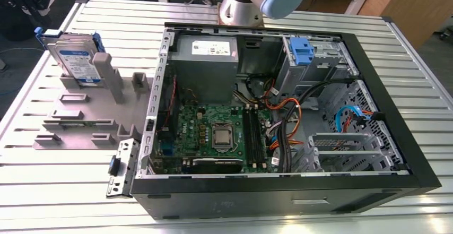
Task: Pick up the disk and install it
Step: 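Pick up the disk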
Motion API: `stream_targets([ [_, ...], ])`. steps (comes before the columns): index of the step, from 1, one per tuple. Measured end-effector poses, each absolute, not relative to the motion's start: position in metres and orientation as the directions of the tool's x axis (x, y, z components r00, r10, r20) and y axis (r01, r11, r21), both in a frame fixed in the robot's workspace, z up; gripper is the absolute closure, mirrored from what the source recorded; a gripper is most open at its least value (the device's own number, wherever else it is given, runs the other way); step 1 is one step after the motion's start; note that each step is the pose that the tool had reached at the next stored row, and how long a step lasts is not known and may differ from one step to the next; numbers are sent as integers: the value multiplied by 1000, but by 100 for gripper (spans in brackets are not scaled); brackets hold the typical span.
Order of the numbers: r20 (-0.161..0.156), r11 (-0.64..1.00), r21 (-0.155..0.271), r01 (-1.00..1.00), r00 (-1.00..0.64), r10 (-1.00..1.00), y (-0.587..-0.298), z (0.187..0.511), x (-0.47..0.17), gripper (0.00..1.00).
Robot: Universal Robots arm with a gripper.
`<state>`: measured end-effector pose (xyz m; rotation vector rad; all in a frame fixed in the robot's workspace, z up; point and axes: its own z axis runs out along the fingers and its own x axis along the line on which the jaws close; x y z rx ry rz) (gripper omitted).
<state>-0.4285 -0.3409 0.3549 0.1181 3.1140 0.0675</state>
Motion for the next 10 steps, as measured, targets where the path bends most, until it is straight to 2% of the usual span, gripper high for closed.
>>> stream_targets([
  [10, -23, 998, 44, 54, -998, 55, -341, 355, -429, 89],
])
